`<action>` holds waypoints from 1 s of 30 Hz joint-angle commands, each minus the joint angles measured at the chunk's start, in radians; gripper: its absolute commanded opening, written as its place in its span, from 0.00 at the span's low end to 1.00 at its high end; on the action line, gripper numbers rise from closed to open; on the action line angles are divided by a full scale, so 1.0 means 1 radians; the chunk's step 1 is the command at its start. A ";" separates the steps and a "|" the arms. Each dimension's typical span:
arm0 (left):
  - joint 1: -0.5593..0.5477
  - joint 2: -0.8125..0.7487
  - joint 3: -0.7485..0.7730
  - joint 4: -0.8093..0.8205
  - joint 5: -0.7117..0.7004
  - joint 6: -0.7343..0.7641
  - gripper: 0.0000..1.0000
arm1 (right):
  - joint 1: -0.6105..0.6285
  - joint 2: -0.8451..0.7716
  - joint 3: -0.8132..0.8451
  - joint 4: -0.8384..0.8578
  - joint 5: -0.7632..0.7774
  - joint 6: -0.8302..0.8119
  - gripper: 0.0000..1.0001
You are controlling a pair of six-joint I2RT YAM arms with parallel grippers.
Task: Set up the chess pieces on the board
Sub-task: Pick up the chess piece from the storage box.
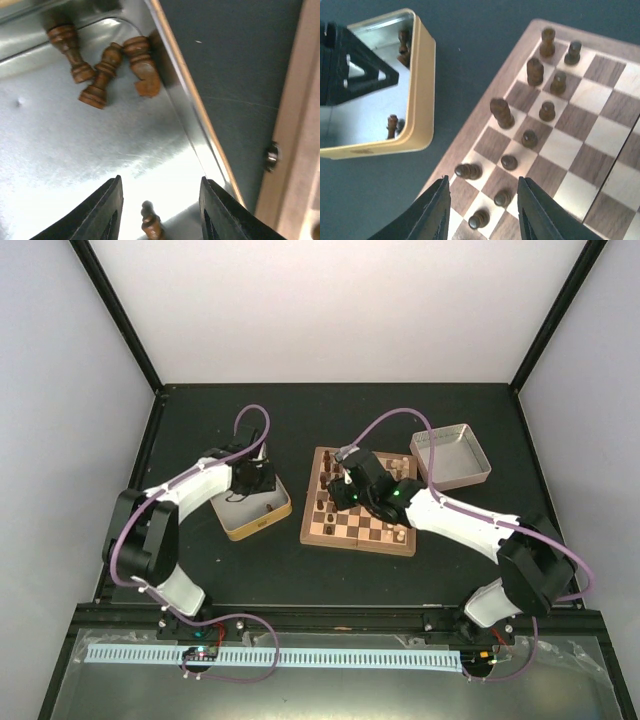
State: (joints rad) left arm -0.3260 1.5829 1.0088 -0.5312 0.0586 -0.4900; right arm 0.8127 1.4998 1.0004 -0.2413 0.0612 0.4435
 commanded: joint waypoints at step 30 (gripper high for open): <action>0.097 0.374 0.304 -0.132 -0.054 0.208 0.37 | -0.004 -0.021 -0.032 0.000 -0.034 0.020 0.22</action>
State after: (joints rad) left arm -0.2356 1.9228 1.2644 -0.6506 -0.0303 -0.3241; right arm 0.8120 1.4914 0.9627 -0.2520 0.0326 0.4530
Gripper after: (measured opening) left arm 0.364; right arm 0.222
